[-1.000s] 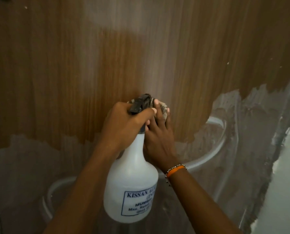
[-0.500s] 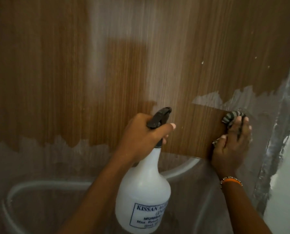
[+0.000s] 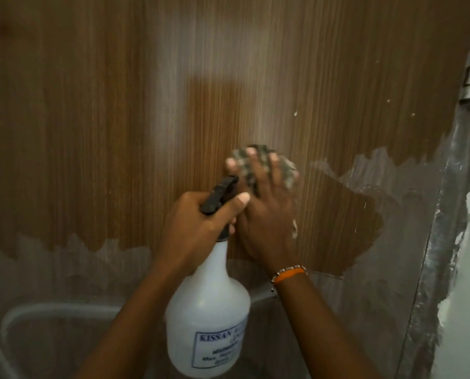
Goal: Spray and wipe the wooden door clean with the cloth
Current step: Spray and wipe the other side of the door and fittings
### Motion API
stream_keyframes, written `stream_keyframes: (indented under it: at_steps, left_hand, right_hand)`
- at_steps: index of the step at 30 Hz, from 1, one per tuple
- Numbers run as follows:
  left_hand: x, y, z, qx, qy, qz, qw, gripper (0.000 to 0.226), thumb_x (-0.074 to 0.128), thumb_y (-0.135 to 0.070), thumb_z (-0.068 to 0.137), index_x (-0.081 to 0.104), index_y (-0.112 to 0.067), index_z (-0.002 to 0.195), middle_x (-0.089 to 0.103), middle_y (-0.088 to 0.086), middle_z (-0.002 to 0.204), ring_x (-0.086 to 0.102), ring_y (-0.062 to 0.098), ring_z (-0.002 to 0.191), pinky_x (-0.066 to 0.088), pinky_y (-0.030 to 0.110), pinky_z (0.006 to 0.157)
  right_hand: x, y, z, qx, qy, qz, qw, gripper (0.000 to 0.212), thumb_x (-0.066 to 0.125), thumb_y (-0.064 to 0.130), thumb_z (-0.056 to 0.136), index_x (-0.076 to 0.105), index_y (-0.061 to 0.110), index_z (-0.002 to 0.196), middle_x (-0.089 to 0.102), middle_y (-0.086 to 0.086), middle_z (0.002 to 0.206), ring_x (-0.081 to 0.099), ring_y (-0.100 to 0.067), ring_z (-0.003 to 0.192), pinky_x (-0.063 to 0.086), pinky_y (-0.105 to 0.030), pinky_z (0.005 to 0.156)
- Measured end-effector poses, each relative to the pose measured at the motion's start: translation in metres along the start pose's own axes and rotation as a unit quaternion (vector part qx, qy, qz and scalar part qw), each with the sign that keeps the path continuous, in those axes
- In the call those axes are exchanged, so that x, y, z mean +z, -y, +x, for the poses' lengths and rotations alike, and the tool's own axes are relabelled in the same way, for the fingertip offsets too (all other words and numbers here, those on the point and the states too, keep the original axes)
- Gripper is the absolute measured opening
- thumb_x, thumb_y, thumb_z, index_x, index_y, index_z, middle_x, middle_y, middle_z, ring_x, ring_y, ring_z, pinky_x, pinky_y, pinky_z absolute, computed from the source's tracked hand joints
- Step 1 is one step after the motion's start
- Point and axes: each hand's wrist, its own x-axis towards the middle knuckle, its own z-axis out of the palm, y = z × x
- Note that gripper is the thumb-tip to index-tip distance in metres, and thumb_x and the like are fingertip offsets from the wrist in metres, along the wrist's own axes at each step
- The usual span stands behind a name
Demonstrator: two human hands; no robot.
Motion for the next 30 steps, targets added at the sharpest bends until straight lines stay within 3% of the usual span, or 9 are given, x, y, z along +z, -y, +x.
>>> stream_keyframes:
  at_steps: [2,5,9,12,17,19,21,25,30]
  left_hand:
    - [0.0,-0.002,0.0,0.003,-0.005,-0.005,1.0,0.041,0.068,-0.052,0.069,0.068,-0.011,0.063,0.068,0.008,0.062,0.067,0.022,0.062,0.054,0.037,0.071]
    - [0.011,-0.007,0.001,0.002,-0.002,0.012,1.0,0.042,0.068,-0.052,0.067,0.068,-0.01,0.064,0.069,0.008,0.062,0.068,0.023,0.063,0.054,0.036,0.071]
    - [0.041,-0.013,0.005,-0.016,0.025,0.026,0.999,0.04,0.065,-0.046,0.071,0.069,-0.006,0.065,0.069,0.008,0.061,0.068,0.022,0.064,0.055,0.036,0.073]
    - [0.06,-0.015,0.006,-0.029,0.037,0.006,0.999,0.04,0.068,-0.044,0.075,0.069,-0.005,0.065,0.069,0.009,0.062,0.068,0.023,0.067,0.054,0.037,0.074]
    - [0.069,-0.009,0.005,-0.007,0.019,0.009,1.0,0.047,0.07,-0.048,0.071,0.068,-0.002,0.067,0.069,0.01,0.063,0.068,0.024,0.065,0.053,0.03,0.069]
    - [0.065,-0.011,0.003,0.002,0.003,-0.001,1.0,0.056,0.065,-0.056,0.063,0.067,-0.001,0.067,0.069,0.011,0.062,0.067,0.023,0.062,0.053,0.022,0.064]
    - [0.059,-0.012,0.004,-0.003,-0.014,-0.022,1.0,0.058,0.067,-0.056,0.057,0.067,0.001,0.067,0.068,0.012,0.062,0.067,0.023,0.062,0.051,0.015,0.06]
    - [0.051,-0.014,0.005,0.001,-0.03,-0.021,0.999,0.049,0.061,-0.055,0.055,0.069,-0.008,0.064,0.069,0.01,0.062,0.068,0.02,0.063,0.051,0.026,0.068]
    - [0.067,-0.018,0.011,0.015,0.011,0.015,1.0,0.056,0.064,-0.053,0.058,0.068,0.002,0.067,0.069,0.01,0.061,0.068,0.022,0.062,0.054,0.024,0.062]
  right_hand:
    - [-0.002,-0.005,0.008,-0.082,0.021,-0.009,0.996,0.05,0.042,0.038,0.098,0.037,0.029,0.146,0.03,-0.004,0.155,0.02,-0.032,0.145,0.011,-0.057,0.116]
    - [-0.011,-0.046,0.007,-0.089,0.01,-0.036,0.995,0.058,0.05,0.023,0.09,0.036,0.026,0.147,0.031,-0.006,0.155,0.023,-0.032,0.144,0.011,-0.055,0.117]
    - [-0.034,-0.13,-0.005,0.07,-0.036,-0.055,0.995,0.063,0.04,0.017,0.086,0.031,0.022,0.148,0.03,-0.009,0.155,0.022,-0.032,0.143,0.019,-0.06,0.113]
    - [-0.045,-0.185,-0.02,0.214,-0.066,-0.049,0.973,0.059,0.033,0.016,0.091,0.031,0.017,0.15,0.028,-0.01,0.155,0.022,-0.034,0.143,0.019,-0.063,0.111]
    - [-0.044,-0.173,-0.003,0.349,-0.113,-0.037,0.93,0.06,0.034,0.017,0.092,0.024,0.015,0.151,0.026,-0.013,0.156,0.023,-0.037,0.142,0.019,-0.064,0.111]
    - [-0.041,-0.144,0.018,0.296,-0.104,-0.039,0.949,0.06,0.035,0.019,0.093,0.022,0.015,0.151,0.024,-0.013,0.156,0.023,-0.037,0.142,0.019,-0.061,0.112]
    - [-0.032,-0.108,0.044,0.173,-0.087,-0.014,0.981,0.063,0.04,0.013,0.088,0.026,0.016,0.15,0.027,-0.013,0.155,0.023,-0.037,0.142,0.013,-0.058,0.115]
    - [-0.02,-0.055,0.085,-0.066,-0.018,0.049,0.996,0.065,0.044,0.011,0.084,0.034,0.024,0.147,0.034,-0.008,0.153,0.021,-0.034,0.143,0.007,-0.054,0.116]
    - [-0.034,-0.103,0.084,-0.088,0.004,0.037,0.995,0.066,0.04,0.016,0.08,0.038,0.027,0.145,0.036,-0.005,0.152,0.026,-0.031,0.142,0.022,-0.06,0.112]
